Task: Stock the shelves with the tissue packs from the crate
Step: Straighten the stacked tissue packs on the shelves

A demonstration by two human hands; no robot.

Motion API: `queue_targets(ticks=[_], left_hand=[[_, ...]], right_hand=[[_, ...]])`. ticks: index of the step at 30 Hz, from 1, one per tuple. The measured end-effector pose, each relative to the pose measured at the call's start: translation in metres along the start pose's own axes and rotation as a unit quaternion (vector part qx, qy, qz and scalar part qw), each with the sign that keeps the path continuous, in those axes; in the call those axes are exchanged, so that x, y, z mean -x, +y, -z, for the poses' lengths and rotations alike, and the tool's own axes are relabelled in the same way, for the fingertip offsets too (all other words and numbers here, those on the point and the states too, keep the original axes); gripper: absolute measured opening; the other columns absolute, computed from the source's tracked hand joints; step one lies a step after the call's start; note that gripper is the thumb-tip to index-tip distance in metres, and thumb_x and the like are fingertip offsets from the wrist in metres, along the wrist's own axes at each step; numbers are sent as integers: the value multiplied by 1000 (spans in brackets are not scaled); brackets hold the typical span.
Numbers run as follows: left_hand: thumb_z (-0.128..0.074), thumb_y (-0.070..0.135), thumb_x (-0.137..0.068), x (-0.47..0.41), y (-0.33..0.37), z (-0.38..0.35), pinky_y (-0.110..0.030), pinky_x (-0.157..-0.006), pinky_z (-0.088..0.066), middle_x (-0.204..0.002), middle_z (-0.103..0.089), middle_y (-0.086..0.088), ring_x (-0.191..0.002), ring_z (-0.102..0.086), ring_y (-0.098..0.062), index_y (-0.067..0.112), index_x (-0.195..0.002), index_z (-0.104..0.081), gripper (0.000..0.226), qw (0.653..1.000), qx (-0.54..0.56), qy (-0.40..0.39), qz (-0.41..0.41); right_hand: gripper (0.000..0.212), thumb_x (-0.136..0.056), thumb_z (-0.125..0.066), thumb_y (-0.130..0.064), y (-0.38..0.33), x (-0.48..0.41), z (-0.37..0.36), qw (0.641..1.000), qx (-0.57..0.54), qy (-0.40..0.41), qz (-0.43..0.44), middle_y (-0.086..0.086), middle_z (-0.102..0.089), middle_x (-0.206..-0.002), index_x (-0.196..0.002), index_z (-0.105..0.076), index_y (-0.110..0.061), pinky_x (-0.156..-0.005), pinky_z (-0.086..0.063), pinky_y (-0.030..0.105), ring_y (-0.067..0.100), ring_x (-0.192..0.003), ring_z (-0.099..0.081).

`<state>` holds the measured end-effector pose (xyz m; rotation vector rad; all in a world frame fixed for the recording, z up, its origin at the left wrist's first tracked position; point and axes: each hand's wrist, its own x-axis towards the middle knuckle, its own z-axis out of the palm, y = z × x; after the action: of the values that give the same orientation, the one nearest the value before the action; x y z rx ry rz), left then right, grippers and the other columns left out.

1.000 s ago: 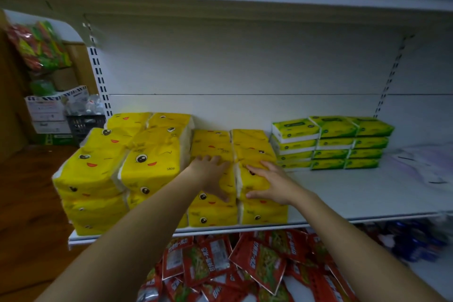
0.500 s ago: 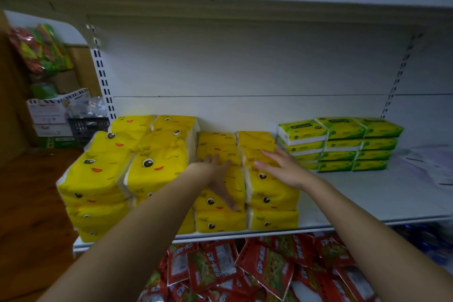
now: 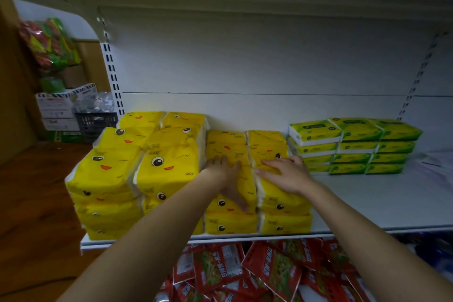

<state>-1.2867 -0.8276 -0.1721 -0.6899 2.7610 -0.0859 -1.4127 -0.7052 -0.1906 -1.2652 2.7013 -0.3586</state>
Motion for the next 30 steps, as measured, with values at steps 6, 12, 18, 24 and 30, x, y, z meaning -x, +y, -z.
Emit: queue_targets(ticks=[6,12,18,24,30], left_hand=[[-60,72,-69,11,5,-12,-49,-116,0,-156,15,-16,-144,12,-34,18,-150,10,120,998,14,52,-30],[-46,72,-79,37,19,-44,-45,-117,8,-157,16,-9,-144,18,-27,19,-150,10,104,985,43,162,-53],[-67,84,-34,45,17,-84,-49,-99,-40,-138,-52,-9,-129,-47,-26,13,-138,-34,130,953,-42,297,-44],[-80,73,-24,34,14,-85,-43,-99,-37,-134,-56,-6,-123,-53,-25,12,-136,-35,135,945,-16,321,-55],[-83,68,-25,26,11,-83,-43,-96,-45,-131,-58,-4,-123,-54,-25,12,-136,-39,132,944,8,327,-45]], right_hand=[[86,-65,-55,-78,8,23,4,995,-66,22,73,-6,-11,-156,-140,-27,-46,-116,-7,41,21,-143,-2],[97,-46,-32,-98,27,51,-14,986,68,24,153,-16,16,-152,-128,6,-63,-116,6,46,17,-143,13],[142,-30,-79,-70,34,61,-43,938,242,161,188,10,-34,-143,-148,-12,-26,-96,-23,60,30,-130,-29],[141,-23,-86,-62,31,51,-49,940,222,199,166,14,-54,-131,-142,-20,-21,-89,-41,58,32,-117,-55],[133,-19,-85,-61,25,44,-47,948,209,180,157,13,-57,-128,-136,-36,-20,-83,-49,54,29,-107,-63]])
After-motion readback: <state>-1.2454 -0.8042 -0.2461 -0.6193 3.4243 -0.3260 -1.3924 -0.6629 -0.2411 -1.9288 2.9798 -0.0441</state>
